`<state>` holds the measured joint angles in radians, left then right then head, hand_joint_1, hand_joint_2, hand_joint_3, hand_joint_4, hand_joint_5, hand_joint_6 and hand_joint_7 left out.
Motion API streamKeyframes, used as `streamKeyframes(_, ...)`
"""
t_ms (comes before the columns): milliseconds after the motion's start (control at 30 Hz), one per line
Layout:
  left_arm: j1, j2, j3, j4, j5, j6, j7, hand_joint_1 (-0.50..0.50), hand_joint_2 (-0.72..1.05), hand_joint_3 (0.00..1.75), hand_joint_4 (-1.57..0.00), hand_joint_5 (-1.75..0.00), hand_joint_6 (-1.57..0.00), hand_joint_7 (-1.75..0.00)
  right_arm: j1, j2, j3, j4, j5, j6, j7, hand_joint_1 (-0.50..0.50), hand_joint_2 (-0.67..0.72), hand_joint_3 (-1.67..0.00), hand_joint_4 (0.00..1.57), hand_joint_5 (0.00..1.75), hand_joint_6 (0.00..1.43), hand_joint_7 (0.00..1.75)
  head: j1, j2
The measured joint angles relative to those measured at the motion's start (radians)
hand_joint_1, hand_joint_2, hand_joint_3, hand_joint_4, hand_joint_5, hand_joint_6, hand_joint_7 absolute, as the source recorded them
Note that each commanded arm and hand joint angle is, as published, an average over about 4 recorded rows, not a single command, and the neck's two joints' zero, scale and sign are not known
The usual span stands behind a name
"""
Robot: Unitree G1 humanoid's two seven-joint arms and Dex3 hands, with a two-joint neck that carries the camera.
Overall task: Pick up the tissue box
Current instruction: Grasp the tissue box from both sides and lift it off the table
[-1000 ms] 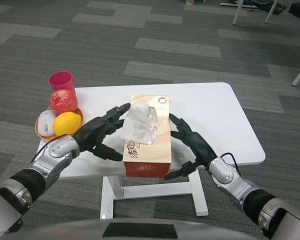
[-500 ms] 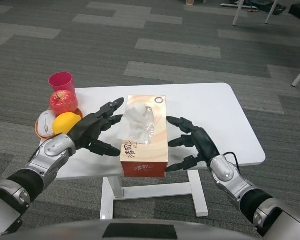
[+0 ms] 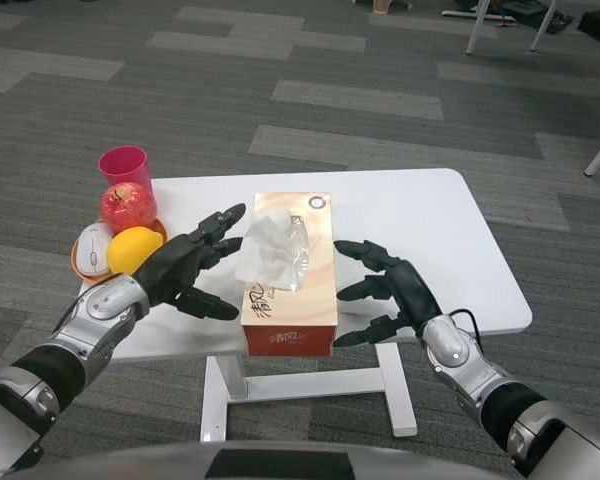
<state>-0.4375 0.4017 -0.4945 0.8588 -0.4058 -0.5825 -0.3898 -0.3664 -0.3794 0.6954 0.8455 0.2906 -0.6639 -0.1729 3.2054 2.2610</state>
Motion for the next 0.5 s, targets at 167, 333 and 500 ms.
streamKeyframes(167,0.002,0.0,0.0,0.006,0.004,0.0,0.0,0.5,0.69,0.02,0.0,-0.51,0.0,0.0,0.0,0.001,0.0,0.007,0.0,0.0,0.0,-0.42,-0.08,-0.24,0.46,0.27,0.09,0.16,-0.001,-0.002)
streamKeyframes(333,0.002,-0.001,0.0,0.017,0.01,0.0,0.0,0.5,0.69,0.04,0.0,-0.51,0.0,0.0,0.003,0.004,0.003,0.032,0.0,-0.002,0.0,-0.45,0.0,-0.24,0.21,0.1,0.01,0.14,-0.001,-0.002)
streamKeyframes(500,0.002,-0.001,0.0,0.033,0.01,0.0,0.0,0.5,0.69,0.0,0.0,-0.51,0.0,0.0,0.005,0.014,0.005,0.051,0.0,-0.002,0.0,-0.45,0.09,-0.24,0.06,0.0,0.0,0.14,-0.002,-0.001)
